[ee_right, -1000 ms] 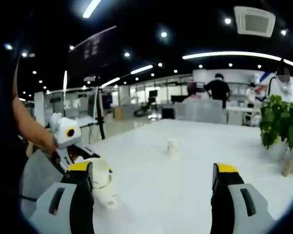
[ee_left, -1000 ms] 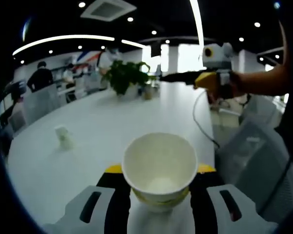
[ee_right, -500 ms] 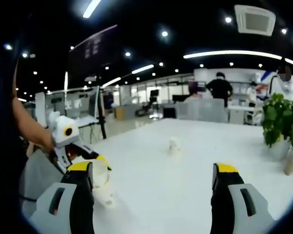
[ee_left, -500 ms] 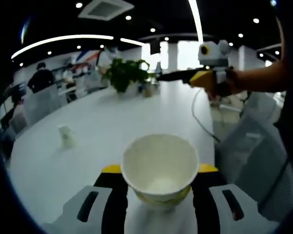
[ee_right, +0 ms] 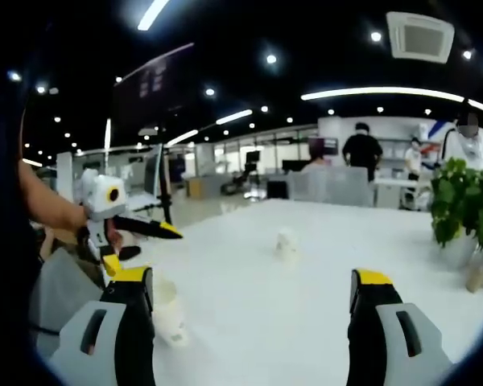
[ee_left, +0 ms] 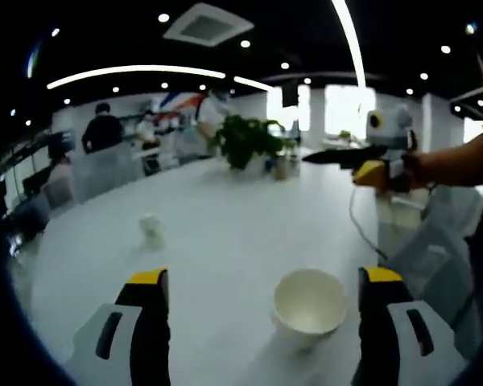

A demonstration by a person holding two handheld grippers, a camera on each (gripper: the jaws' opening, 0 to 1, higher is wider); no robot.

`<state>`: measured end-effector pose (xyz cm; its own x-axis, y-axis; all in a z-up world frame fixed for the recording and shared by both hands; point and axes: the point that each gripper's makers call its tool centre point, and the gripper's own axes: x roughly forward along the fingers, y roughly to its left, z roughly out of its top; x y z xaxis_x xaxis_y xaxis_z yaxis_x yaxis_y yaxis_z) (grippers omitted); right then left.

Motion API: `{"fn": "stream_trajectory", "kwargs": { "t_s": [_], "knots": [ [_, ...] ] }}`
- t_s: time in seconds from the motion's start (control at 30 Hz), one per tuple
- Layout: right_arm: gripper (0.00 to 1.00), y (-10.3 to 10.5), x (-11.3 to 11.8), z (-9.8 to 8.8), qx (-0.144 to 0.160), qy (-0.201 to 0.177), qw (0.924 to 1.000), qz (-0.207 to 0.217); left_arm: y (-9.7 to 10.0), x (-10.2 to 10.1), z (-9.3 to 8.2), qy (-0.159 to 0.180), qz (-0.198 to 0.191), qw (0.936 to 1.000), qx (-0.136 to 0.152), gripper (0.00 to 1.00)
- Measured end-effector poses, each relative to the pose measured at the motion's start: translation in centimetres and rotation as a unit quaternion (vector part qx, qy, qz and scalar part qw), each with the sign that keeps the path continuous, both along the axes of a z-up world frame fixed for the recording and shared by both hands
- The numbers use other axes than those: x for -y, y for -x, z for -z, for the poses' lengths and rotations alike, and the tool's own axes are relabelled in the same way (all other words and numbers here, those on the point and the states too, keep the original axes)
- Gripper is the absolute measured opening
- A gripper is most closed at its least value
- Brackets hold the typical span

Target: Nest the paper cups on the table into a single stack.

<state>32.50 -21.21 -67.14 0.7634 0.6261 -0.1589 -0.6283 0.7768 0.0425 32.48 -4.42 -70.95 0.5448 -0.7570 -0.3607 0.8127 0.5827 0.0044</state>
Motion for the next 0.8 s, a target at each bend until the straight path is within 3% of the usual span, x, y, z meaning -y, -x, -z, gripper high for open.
{"fn": "stream_trajectory", "kwargs": {
  "t_s": [0.13, 0.23, 0.4, 0.47, 0.8],
  "knots": [
    [1.00, -0.2, 0.1, 0.4, 0.001, 0.016, 0.9999, -0.006, -1.5, -3.3, -0.8, 0.006, -0.036, 0.9992, 0.017, 0.98],
    [1.00, -0.5, 0.0, 0.8, -0.002, 0.018, 0.9998, -0.007, -1.9, -5.6, -0.6, 0.010, -0.061, 0.9980, 0.012, 0.98],
    [1.00, -0.8, 0.3, 1.2, -0.004, 0.022, 0.9998, -0.002, -2.1, -7.6, -0.6, 0.006, -0.091, 0.9957, 0.018, 0.98],
    [1.00, -0.9, 0.4, 1.5, -0.004, 0.024, 0.9997, 0.001, -2.0, -8.2, -0.8, 0.011, -0.096, 0.9949, 0.028, 0.98],
    [1.00, -2.4, 0.3, 2.7, -0.002, 0.025, 0.9997, 0.001, -1.9, -9.1, -0.4, 0.014, -0.107, 0.9940, 0.022, 0.98]
  ]
}}
